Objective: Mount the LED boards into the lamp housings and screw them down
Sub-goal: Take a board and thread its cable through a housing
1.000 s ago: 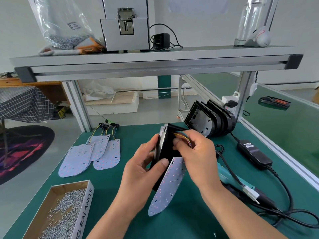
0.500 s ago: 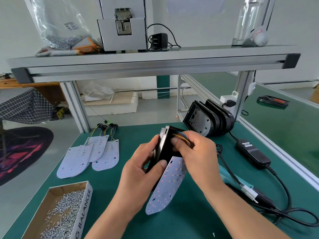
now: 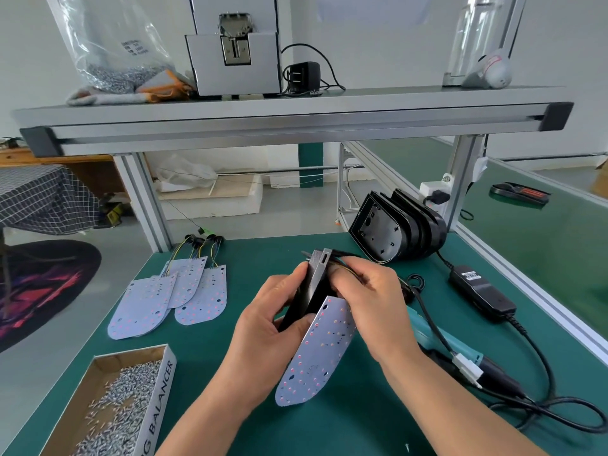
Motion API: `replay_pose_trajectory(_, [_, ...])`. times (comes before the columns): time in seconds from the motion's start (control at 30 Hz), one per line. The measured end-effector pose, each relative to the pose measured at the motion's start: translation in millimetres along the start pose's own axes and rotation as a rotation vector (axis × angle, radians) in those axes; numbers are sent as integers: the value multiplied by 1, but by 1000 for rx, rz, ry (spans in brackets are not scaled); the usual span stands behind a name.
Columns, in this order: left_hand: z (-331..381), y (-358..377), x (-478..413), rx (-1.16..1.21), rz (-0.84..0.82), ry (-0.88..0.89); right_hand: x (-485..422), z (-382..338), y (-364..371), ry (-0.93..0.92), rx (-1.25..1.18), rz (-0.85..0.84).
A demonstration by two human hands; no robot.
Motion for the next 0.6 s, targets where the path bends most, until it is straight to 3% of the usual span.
replay_pose_trajectory(0.3, [-8,-3,-4,146,35,-124,2,-1,-4,59,100,-188])
replay_pose_trajectory(0.5, [-10,4,0,166,43,-148,7,3,-12,-79,168,147])
replay_pose_trajectory(0.6, [-10,4,2,178,41,-149,8,2,-15,-156,150,233])
Point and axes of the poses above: each hand's wrist, its own x-axis away from the middle knuckle, its own y-axis out of the palm, z = x × y, the point moved 4 cm from there along -x, towards the middle knuckle, and after that the axes turned 1 degree about y, right-handed, at the moved point
